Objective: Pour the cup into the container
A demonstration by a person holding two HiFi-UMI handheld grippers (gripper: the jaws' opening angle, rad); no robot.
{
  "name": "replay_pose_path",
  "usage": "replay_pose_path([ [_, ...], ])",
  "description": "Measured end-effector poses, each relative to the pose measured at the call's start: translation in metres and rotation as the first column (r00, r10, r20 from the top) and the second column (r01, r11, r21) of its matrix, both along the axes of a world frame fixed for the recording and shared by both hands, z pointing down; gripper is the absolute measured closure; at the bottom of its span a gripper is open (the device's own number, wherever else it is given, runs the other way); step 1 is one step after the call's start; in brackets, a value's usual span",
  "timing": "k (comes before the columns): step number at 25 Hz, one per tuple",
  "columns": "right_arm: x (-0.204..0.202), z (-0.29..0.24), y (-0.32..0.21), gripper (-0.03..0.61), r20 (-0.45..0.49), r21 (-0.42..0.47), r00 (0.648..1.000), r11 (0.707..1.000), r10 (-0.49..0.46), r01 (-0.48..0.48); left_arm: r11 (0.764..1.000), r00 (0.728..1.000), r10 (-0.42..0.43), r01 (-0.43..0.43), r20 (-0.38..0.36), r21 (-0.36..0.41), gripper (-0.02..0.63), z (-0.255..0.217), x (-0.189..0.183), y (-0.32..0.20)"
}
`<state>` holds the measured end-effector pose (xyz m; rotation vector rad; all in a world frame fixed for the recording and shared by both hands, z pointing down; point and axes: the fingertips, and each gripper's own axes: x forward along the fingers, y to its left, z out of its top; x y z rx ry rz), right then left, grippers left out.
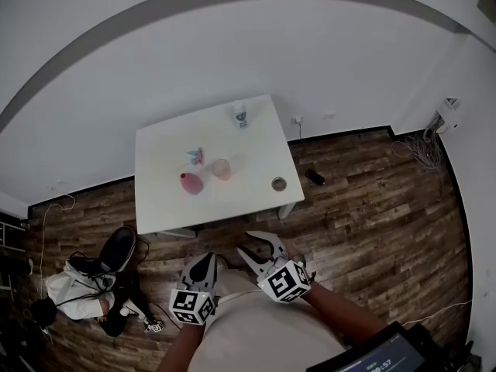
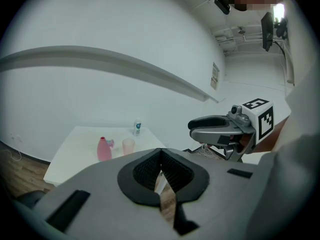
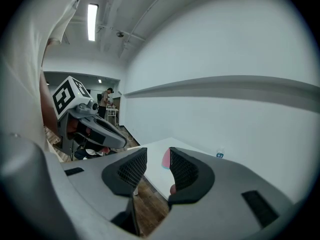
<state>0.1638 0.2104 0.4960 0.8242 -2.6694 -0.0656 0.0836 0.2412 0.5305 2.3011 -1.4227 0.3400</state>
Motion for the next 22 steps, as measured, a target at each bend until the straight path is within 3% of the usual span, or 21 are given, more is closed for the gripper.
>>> replay_pose_path([
  [4, 0.002, -0.002, 0.007, 0.43, 0.018, -0.011, 1.0, 1.0, 0.005, -0.005, 1.0, 1.0, 0.01, -0.01, -0.003, -0.007, 0.602, 0.004, 0.002, 0.006],
  [10, -0.016, -0.011, 0.026, 0.43, 0.142, -0.067, 0.988, 0.995, -0.062, 0.072, 1.0, 1.0, 0.006, -0.006, -0.02, -0.004, 0.603, 0.002, -0.012, 0.016],
  [16, -0.048, -0.021, 0.023, 0.388, 0.162, -0.028, 0.987, 1.0, 0.006, -0.001, 0.999, 1.0, -0.008, 0.008, -0.006, -0.039, 0.602, 0.012, -0.072, 0.033],
  [22, -0.081, -0.018, 0.025, 0.385, 0.138, -0.034, 0.987, 0.996, 0.084, -0.08, 0.999, 1.0, -0.005, 0.005, -0.013, -0.05, 0.603, 0.017, -0.122, 0.042],
])
